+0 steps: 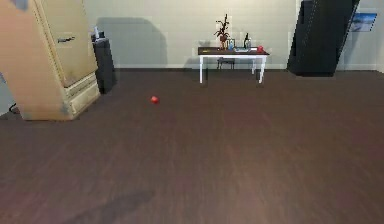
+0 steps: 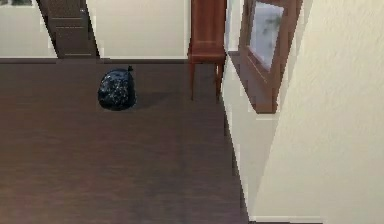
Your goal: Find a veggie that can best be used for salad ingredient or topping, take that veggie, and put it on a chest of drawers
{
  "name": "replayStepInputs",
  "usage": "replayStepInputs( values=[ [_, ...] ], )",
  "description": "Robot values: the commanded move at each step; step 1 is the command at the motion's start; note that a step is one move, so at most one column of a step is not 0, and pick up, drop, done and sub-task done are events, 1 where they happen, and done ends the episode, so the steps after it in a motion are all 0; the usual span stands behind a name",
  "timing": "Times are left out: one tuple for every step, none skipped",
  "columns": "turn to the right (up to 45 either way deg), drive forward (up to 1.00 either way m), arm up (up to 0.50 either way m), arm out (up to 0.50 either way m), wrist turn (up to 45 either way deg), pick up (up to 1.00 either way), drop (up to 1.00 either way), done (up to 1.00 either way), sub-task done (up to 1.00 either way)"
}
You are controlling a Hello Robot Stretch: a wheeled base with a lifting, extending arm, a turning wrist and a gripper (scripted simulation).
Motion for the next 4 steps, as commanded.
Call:
replayStepInputs(
  values=[
    [0.0, 0.50, 0.00, 0.00, 0.0, 0.00, 0.00, 0.00, 0.00],
    [-15.0, 0.00, 0.00, 0.00, 0.0, 0.00, 0.00, 0.00, 0.00],
    [0.0, 1.00, 0.00, 0.00, 0.0, 0.00, 0.00, 0.00, 0.00],
    [-3.0, 0.00, 0.00, 0.00, 0.0, 0.00, 0.00, 0.00, 0.00]
  ],
)
